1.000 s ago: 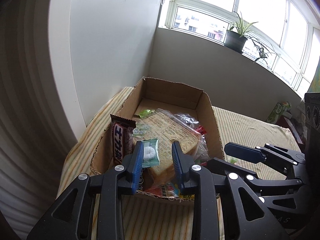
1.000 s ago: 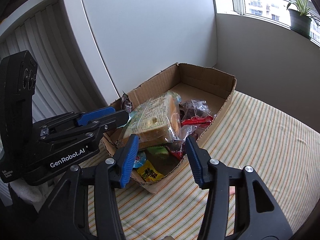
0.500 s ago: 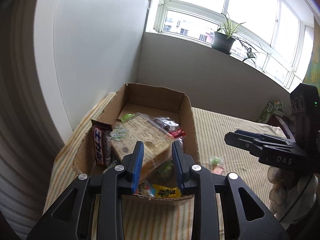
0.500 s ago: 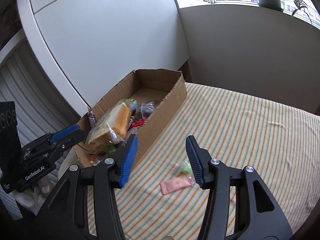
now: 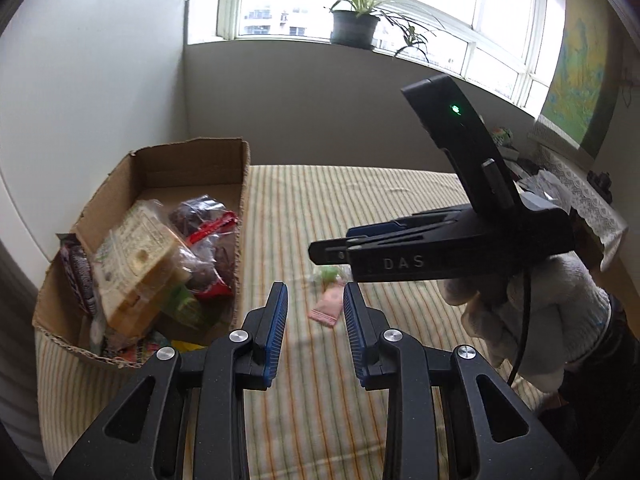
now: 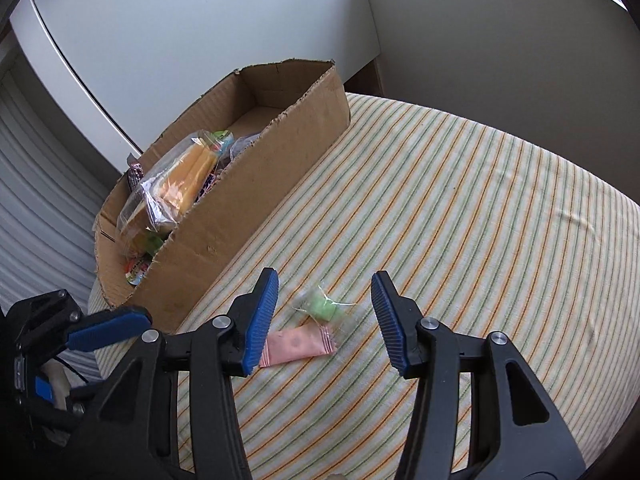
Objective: Organize snacks
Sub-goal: 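Move both open grippers back from the box toward the pink candy, then grasp the pink wrapped candy with the left gripper while the right grasps the green-ball bag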
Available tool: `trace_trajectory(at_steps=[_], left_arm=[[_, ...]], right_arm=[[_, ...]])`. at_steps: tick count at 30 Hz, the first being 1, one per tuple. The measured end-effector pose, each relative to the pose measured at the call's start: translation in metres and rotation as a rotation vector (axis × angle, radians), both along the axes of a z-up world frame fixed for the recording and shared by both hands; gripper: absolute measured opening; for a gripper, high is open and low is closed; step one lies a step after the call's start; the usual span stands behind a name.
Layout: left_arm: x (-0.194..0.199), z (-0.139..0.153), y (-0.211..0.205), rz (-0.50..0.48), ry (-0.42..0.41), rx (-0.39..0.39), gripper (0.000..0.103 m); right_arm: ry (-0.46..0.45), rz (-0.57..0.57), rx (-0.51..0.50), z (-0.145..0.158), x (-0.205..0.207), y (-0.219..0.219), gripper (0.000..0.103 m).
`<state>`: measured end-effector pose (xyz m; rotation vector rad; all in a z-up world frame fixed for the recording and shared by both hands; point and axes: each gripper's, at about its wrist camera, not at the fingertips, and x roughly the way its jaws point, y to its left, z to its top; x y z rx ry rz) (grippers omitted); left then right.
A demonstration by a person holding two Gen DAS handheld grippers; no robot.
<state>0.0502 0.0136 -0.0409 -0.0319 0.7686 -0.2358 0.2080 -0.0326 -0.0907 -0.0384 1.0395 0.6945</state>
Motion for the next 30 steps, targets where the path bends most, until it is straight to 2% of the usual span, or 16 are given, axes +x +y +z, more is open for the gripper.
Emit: trace_trajectory(at_steps=[5,13,22,27,28,30], left_arm=[[0.004,-0.015,-0.02,-0.047,0.048,0.027,0.027],[0.025,-0.03,-0.027,-0.04,0.113,0.032,0.027],[0.048,-0.039,-0.043,-0.029,0.128,0.098,0.027],[0.059,-0.049,-0.045,-0.03,0.163,0.098,0.027],[0.061,-0.051,-0.047,-0.033,0.169,0.105,0.029],[0.066,-0.054,-0.048,-0.032,0.174,0.111,0.044]], right_arm=[[0.016,0.048,-0.035,-0.01,0.001,0.006,0.042],[-0.009,0.077,-0.068,-0.016,0.001,0.009,0.035],[-0.02,0.031,-0.085,-0.012,0.007,-0.02,0.032],[-0.007,-0.015,-0.069,-0.012,0.01,-0.041,0.032],[-0.005,-0.023,-0.066,-0.011,0.011,-0.044,0.032],[-0.009,-0.029,-0.07,-0.011,0.01,-0.044,0.032]])
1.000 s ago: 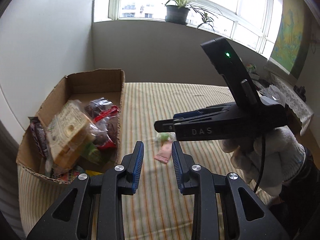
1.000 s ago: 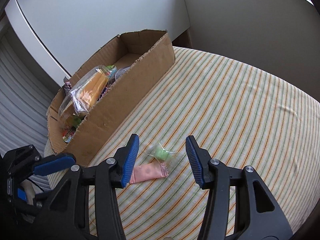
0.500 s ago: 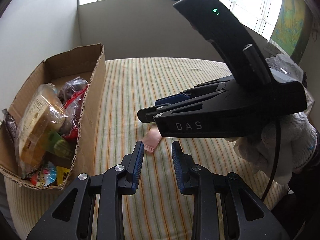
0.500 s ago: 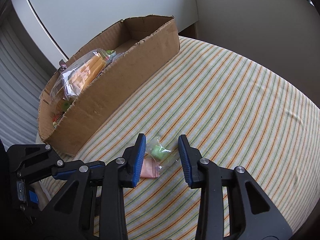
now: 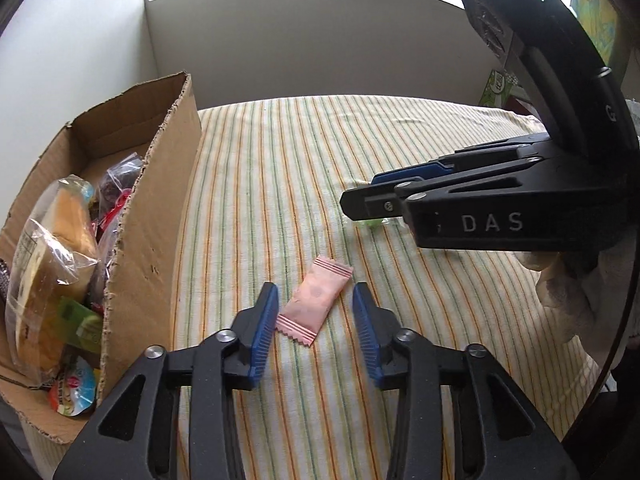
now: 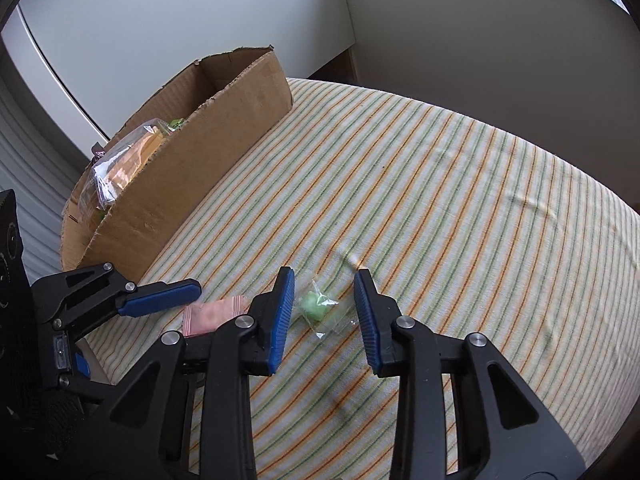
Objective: Organize snacks
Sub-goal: 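Grasp the pink wrapped candy with the left gripper while the right grasps the green-ball bag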
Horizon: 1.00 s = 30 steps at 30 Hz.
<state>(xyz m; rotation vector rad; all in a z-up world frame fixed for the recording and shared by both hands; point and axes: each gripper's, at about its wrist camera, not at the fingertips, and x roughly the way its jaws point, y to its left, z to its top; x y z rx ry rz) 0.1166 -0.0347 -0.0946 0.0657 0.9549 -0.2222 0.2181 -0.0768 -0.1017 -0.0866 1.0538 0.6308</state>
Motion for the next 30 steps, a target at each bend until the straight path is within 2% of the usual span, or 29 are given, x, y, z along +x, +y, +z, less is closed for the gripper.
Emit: trace_trajectory(at_steps=[2,7,12,16,22,25,30], left_arm=[[0.001,0.0,-0.004,-0.003,-0.001,0.01,0.047],[-0.004,0.0,-0.009,-0.01,-0.003,0.013,0.046],[-0.011,0.003,-0.018,-0.04,0.008,-0.032,0.027],[-0.011,0.005,-0.021,-0.008,-0.022,0.003,0.027],[0.004,-0.003,-0.018,0.001,-0.002,0.006,0.027],[0.015,-0.011,-0.016,0.015,-0.007,0.015,0.02],[0.006,-0.007,-0.014,0.022,-0.022,0.031,0.02]], right_arm=[[-0.003,-0.004,-0.002,0.001,0.0,-0.003,0.032],[0.0,-0.009,0.007,0.003,-0.004,-0.011,0.032],[0.004,-0.026,0.021,0.003,-0.006,-0.017,0.032],[-0.005,-0.016,0.021,0.004,-0.008,-0.019,0.032],[-0.033,-0.007,-0.007,0.002,-0.013,-0.01,0.032],[-0.058,-0.003,-0.039,0.002,-0.019,-0.004,0.032],[-0.107,0.046,-0.112,0.003,-0.033,0.008,0.033]])
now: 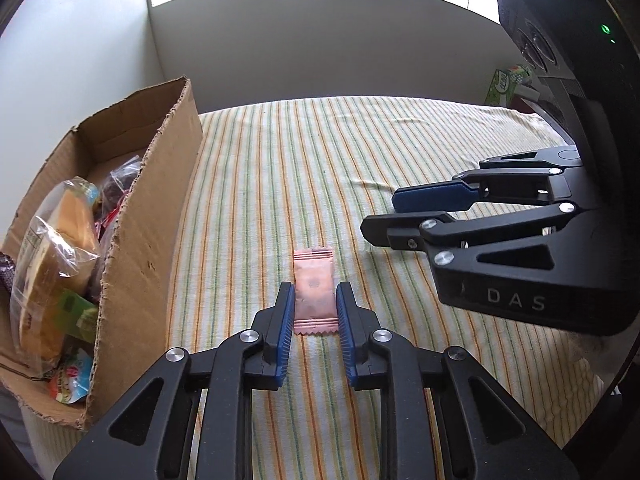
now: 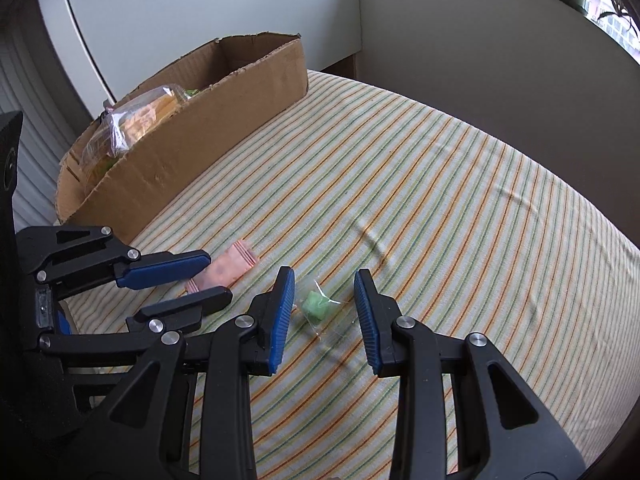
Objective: Organize snacks
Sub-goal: 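Grasp the pink wrapped candy with the left gripper while the right grasps the green-ball bag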
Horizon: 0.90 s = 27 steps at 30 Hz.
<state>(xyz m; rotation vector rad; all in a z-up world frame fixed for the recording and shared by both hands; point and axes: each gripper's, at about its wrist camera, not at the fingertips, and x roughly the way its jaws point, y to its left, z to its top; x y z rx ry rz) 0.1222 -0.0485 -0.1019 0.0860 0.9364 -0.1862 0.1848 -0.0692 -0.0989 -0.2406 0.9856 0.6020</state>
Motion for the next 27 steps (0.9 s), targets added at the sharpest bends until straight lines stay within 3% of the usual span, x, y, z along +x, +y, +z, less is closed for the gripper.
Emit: trace_trajectory(at_steps=[6,14,18,20,22,23,25,27], left_arm=[[-0.006,0.004,0.009,0.009,-0.001,-0.019,0.019],[-0.015,0.013,0.013,0.0,-0.025,-0.026,0.019],[-0.018,0.014,0.013,0.0,-0.032,-0.025,0.019],[-0.019,0.013,0.014,0.001,-0.03,-0.026,0.019],[-0.02,0.014,0.014,0.001,-0.032,-0.024,0.019],[-0.02,0.014,0.014,0.001,-0.033,-0.024,0.019],[-0.021,0.015,0.014,0.001,-0.037,-0.021,0.019],[-0.021,0.015,0.015,0.003,-0.039,-0.021,0.019]], right_arm=[[0.0,-0.008,0.006,0.001,-0.004,-0.007,0.033],[0.054,-0.105,0.18,0.016,0.002,-0.043,0.034],[0.037,-0.077,0.129,0.014,-0.005,-0.036,0.036],[0.034,-0.064,0.092,0.008,-0.008,-0.027,0.048],[0.019,-0.038,0.041,0.002,-0.012,-0.015,0.049],[0.017,-0.021,0.018,-0.001,-0.015,-0.011,0.048],[-0.01,-0.012,-0.023,-0.003,-0.019,-0.004,0.033],[-0.023,-0.012,-0.046,-0.002,-0.02,-0.002,0.026]])
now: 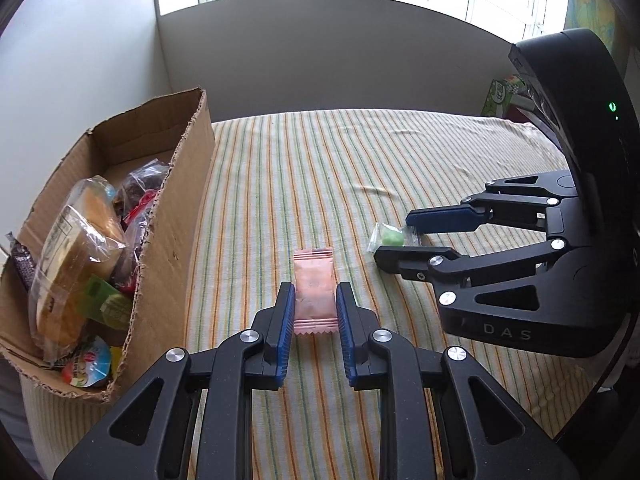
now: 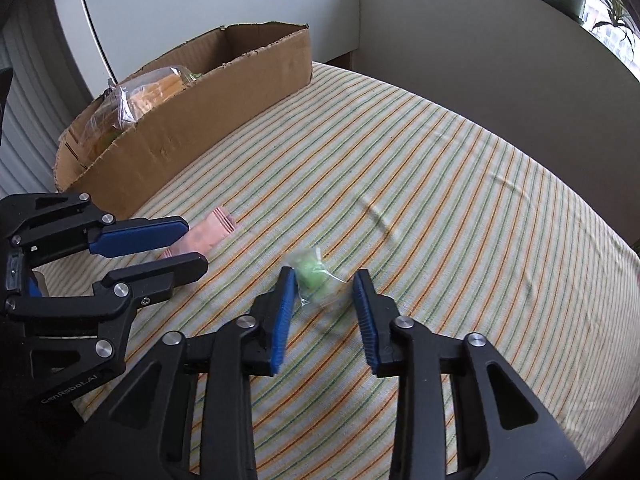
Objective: Organize snacks
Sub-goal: 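Grasp the pink wrapped candy with the left gripper while the right grasps the green-ball bag, then carry the pink candy and green-ball bag into the box and release both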
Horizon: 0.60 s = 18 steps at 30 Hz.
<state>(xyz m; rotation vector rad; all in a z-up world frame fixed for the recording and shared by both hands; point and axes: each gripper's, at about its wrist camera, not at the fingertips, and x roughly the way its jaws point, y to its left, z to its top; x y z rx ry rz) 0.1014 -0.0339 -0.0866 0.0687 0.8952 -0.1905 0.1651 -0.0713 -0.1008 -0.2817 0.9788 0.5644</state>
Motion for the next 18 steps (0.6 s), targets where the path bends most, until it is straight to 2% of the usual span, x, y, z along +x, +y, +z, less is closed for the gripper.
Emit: trace_trajectory(at_steps=[5,10,18], left_arm=[[-0.003,0.004,0.001,-0.002,-0.011,-0.01,0.019],[-0.013,0.024,0.006,0.001,-0.064,-0.035,0.019],[-0.025,0.055,0.037,0.061,-0.157,-0.058,0.019]], right_arm=[[-0.007,-0.034,0.032,0.006,0.003,-0.006,0.025],[-0.065,-0.064,0.11,0.036,0.0,-0.01,0.025],[-0.121,-0.043,0.203,0.074,0.006,0.022,0.025]])
